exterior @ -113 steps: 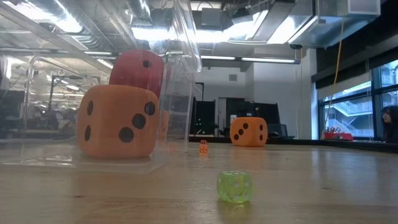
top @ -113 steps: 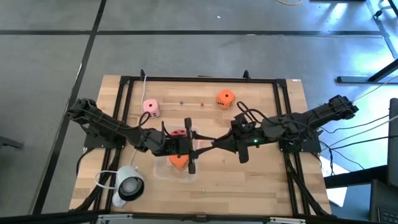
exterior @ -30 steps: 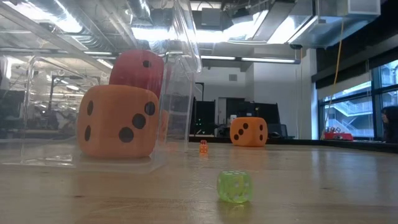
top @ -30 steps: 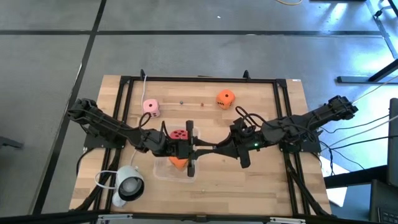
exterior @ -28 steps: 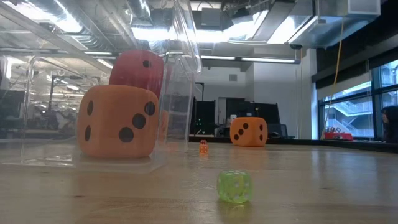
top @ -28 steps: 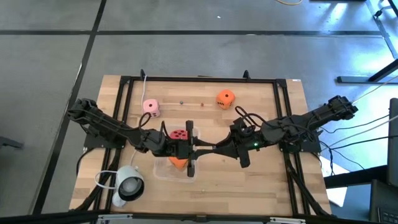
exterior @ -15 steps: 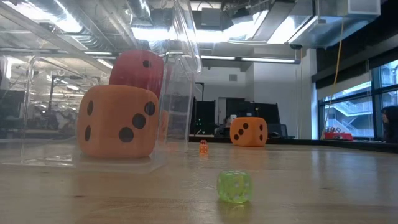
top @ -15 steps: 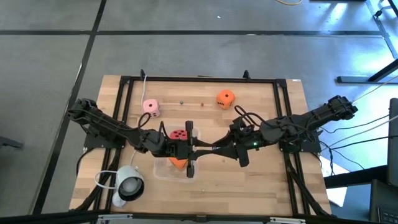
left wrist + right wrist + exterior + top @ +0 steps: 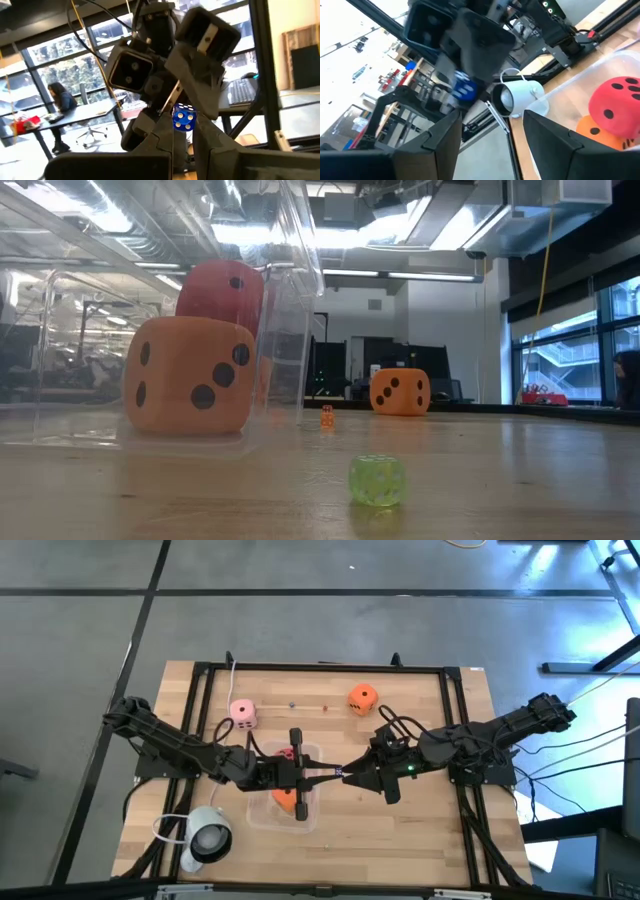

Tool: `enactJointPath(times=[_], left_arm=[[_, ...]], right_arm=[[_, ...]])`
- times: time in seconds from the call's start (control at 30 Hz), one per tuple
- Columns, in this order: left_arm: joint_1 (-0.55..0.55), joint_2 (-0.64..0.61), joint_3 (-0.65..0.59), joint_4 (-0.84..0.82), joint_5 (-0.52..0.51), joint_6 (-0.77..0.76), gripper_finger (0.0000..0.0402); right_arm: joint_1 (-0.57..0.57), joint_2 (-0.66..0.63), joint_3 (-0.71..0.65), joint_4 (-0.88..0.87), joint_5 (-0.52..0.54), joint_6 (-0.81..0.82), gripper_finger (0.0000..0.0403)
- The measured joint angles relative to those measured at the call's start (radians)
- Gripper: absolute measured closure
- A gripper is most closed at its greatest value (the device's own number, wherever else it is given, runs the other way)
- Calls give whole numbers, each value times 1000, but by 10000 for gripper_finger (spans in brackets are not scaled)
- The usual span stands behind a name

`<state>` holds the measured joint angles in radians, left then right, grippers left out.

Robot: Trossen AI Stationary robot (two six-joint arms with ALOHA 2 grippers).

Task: Pick & Place Dice
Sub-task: Put the bottom small dark blue die on the bin

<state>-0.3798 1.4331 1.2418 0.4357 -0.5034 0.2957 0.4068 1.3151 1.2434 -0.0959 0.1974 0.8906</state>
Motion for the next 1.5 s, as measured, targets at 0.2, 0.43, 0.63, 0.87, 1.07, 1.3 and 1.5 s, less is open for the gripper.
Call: enactJointPath(times=[0.2,0.43,0.63,0.87,1.07,1.3,1.5], left_arm=[[0,-1,0,-44,-27,-30,387],[1,-50,-2,-319,-131,-219,387],[1,-170,-3,-606,-131,-481,388],[42,-258,-3,-994,139,-944,389],[42,-227,-4,-1139,241,-1047,389],[25,-113,-4,-1233,348,-1102,389],[25,-2,-4,-1237,451,-1123,389]], right_arm=[[0,-4,-1,9,-3,15,190],[1,-36,-1,-32,-12,13,190],[2,-101,0,-236,20,15,190],[2,-159,0,-499,61,33,190],[2,-165,1,-575,82,34,190],[3,-160,2,-707,157,42,190],[3,-153,2,-907,233,153,190]])
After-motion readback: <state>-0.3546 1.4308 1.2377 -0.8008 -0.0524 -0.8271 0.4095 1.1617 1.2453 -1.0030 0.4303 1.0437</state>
